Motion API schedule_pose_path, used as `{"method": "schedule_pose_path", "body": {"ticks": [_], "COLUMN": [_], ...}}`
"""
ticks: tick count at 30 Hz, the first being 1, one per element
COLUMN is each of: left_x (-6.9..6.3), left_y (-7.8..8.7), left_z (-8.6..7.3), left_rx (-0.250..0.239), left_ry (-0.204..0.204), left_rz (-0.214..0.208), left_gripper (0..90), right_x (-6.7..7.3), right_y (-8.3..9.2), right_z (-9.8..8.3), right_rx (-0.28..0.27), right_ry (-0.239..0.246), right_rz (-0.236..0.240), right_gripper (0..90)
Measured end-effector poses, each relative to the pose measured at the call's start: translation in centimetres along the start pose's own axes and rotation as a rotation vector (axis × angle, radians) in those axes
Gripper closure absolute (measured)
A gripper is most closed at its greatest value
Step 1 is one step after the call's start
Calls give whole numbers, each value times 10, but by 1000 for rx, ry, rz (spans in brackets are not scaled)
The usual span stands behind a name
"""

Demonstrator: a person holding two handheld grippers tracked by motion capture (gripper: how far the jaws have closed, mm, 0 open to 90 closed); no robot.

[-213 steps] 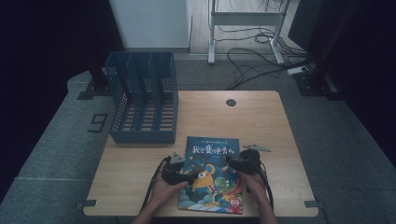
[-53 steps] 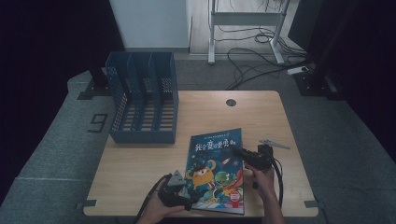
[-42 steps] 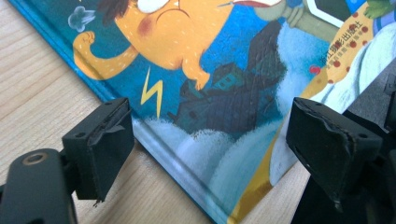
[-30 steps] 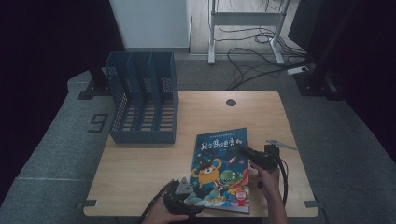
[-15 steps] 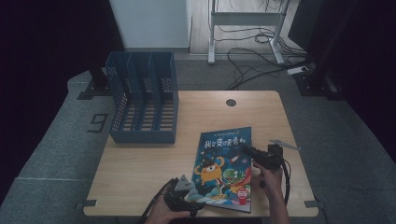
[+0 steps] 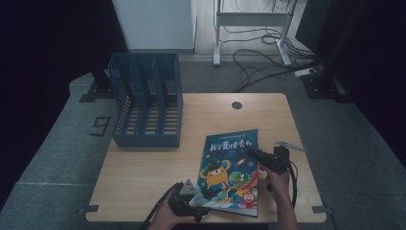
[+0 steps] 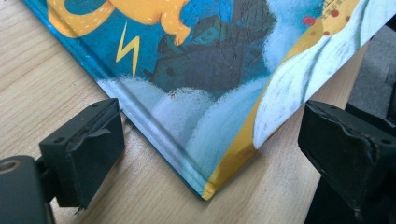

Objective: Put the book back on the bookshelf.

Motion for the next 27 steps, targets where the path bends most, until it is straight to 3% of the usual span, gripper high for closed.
{"method": "schedule_pose_path", "body": {"ticks": [3,11,14,21,27], "left_x": [0,1,1,1,1], "left_y": [-1,-2,-2,-2,-3], "left_z": [0,2,2,2,2], "left_rx": [-3,-7,-6,-4,-8], "left_ry": [-1,2,3,0,12], "left_rz": [1,-3,-3,0,1], "left_gripper": [66,69,69,61,54], "right_x": [2,-1,0,10,24], "right_y": [-6,-15,-15,-11,1], "right_z": [1,4,4,5,10], "right_rx": [37,36,24,-18,-58], "right_ry": [14,-7,-7,14,68], "right_rz": [15,50,65,52,31], "right_gripper": [656,696,710,720,721]}}
Point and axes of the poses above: each handheld gripper's, and its own axes: y roughly backward along the jaws, z roughly out of its top, x roughly to its left, the point moved 2 cm from there along -y, roughly forward along the jaws, and after that the axes turned 3 degrees about y, right-handed, at the moved point
